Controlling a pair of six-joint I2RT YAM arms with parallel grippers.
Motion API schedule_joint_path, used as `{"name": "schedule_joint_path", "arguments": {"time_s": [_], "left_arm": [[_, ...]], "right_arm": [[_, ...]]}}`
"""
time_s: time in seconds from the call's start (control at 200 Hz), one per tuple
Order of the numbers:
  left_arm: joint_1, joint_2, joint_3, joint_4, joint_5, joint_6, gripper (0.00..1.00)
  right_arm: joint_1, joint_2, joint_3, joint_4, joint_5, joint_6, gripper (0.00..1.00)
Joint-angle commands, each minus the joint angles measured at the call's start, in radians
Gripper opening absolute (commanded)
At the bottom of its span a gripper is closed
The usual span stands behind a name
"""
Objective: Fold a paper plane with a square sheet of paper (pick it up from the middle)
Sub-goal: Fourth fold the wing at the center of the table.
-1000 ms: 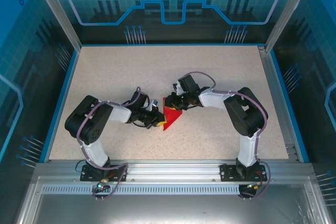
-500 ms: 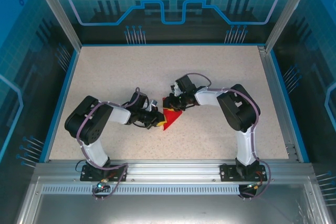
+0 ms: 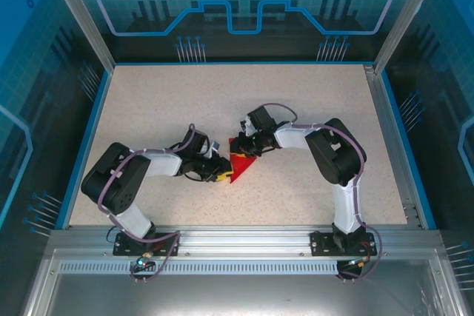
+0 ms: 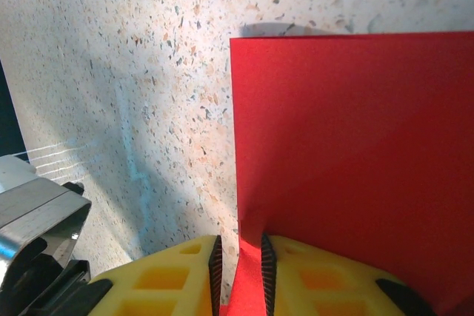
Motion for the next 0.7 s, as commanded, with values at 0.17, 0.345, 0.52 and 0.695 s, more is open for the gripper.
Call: {"name": "schedule_joint_path", "arguments": {"time_s": [0.17, 0.345, 0.52, 0.695], "left_arm": [[-0.004, -0.028, 0.044, -0.016, 0.053, -0.007, 0.25], [-0.004, 0.002, 0.054, -0.017, 0.074, 0.001, 0.22], [-0.004, 0.028, 0.052, -0.030, 0.072, 0.006, 0.20], [-0.004, 0.048, 0.049, -0.036, 0.073, 0.007, 0.20]], "right_arm": [[0.009, 0.028, -0.031, -0.070, 0.019, -0.019, 0.24], [0.008, 0.030, -0.038, -0.068, 0.019, -0.019, 0.24], [0.006, 0.032, -0.040, -0.066, 0.018, -0.017, 0.24], [0.006, 0.032, -0.040, -0.067, 0.017, -0.018, 0.24]]}}
